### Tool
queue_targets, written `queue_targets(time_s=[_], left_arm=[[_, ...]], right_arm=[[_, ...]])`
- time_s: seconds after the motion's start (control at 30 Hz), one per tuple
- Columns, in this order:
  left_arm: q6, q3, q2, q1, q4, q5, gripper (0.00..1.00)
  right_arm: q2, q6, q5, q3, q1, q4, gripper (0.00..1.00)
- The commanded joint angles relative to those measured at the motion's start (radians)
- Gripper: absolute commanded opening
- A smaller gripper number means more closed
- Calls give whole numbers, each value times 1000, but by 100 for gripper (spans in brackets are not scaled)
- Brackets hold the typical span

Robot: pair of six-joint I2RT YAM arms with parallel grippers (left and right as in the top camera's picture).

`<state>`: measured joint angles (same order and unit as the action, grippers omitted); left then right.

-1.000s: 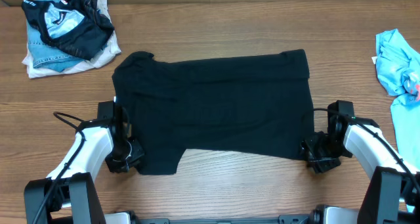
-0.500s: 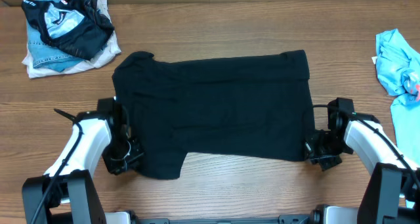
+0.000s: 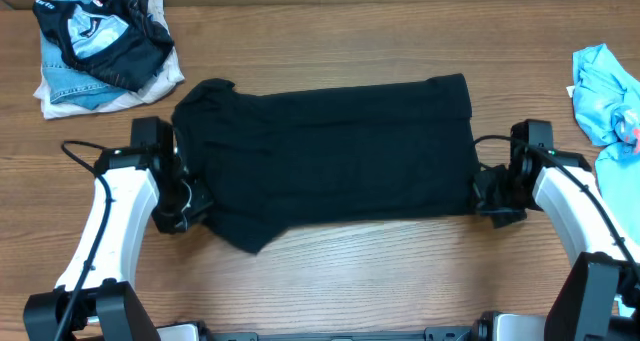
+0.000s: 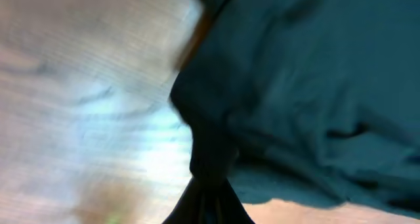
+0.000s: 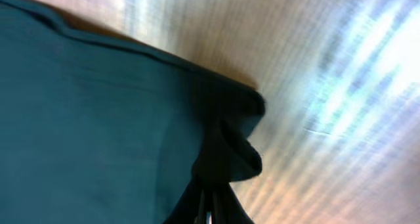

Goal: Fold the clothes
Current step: 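Fold the bottom edge up toward the top edge with both grippers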

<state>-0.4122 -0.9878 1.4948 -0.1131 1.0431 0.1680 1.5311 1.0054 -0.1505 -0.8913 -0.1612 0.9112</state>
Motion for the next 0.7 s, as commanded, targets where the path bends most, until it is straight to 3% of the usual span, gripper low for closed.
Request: queue_targets(time_s=[0.0,0.67], left_arm=[[8,-25,-18,2,-51,62,4],[5,-24,3,4,-447,84,4]], right_arm=[[5,44,3,-26,3,-42,4],[19,42,-15,-26,41,-494,4]])
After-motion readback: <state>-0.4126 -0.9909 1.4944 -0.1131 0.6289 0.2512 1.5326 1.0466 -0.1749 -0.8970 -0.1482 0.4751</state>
